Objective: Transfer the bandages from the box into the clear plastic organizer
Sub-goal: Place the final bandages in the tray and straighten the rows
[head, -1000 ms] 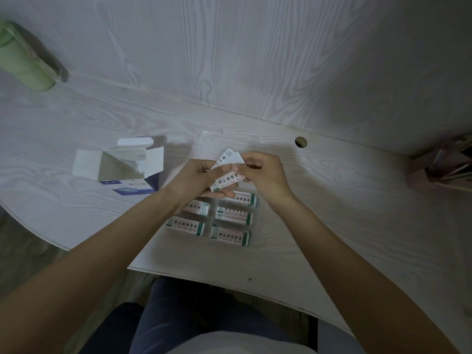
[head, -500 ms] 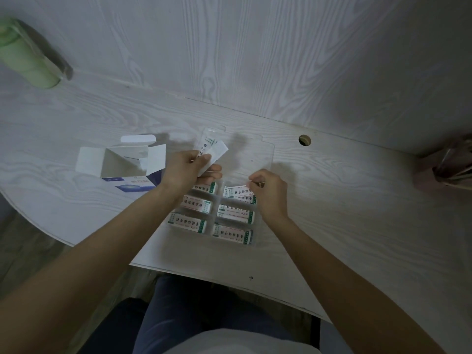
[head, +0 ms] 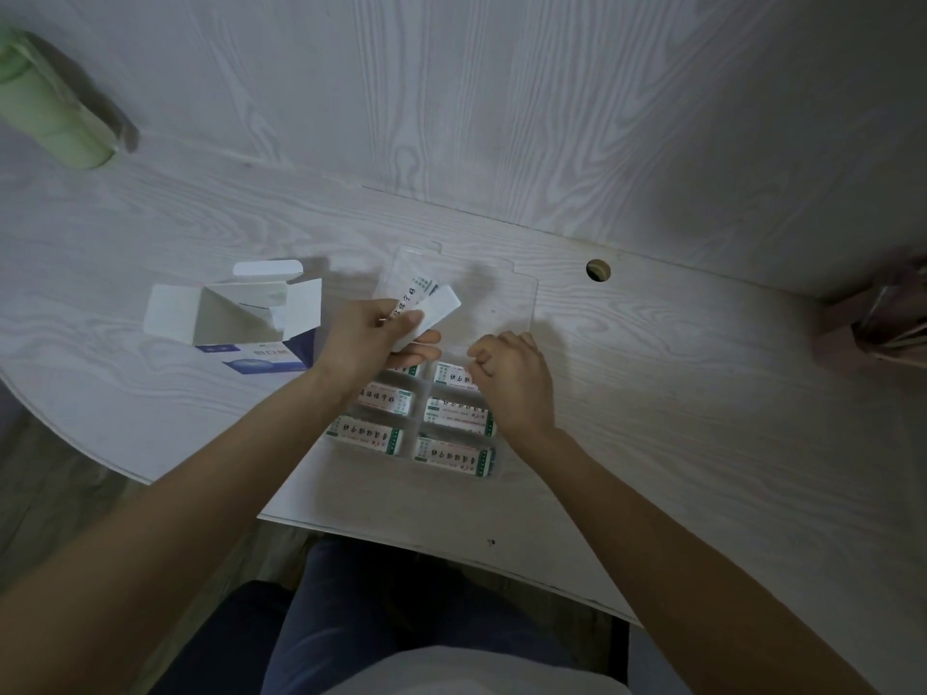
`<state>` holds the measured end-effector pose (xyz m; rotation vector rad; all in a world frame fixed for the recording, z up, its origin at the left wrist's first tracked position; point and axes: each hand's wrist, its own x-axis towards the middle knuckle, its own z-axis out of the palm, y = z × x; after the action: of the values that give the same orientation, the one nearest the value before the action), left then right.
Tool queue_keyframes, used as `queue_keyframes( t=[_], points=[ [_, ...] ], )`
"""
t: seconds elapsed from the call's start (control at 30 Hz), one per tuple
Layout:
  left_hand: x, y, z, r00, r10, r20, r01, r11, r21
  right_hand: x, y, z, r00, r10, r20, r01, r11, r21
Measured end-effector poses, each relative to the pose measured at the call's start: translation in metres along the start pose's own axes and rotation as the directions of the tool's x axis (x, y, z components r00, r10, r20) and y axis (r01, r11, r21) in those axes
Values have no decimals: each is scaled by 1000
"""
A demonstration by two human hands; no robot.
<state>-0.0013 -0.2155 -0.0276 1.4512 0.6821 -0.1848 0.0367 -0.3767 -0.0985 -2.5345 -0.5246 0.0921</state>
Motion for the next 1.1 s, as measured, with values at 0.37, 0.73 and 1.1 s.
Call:
queue_keyframes(
  t=[0.37, 0.73, 1.1],
  points=[
    [-3, 2, 10, 999, 32, 14, -33, 997, 74, 15, -11, -36, 951, 241, 191, -306, 671, 676],
    [1, -5, 1, 998, 67, -21, -66, 997, 29, 6, -3, -42, 908, 318, 272, -382, 363, 850],
    [5, -9, -4, 997, 80, -18, -80, 997, 22, -1, 7, -21, 965, 227, 131, -259, 907, 333]
  ],
)
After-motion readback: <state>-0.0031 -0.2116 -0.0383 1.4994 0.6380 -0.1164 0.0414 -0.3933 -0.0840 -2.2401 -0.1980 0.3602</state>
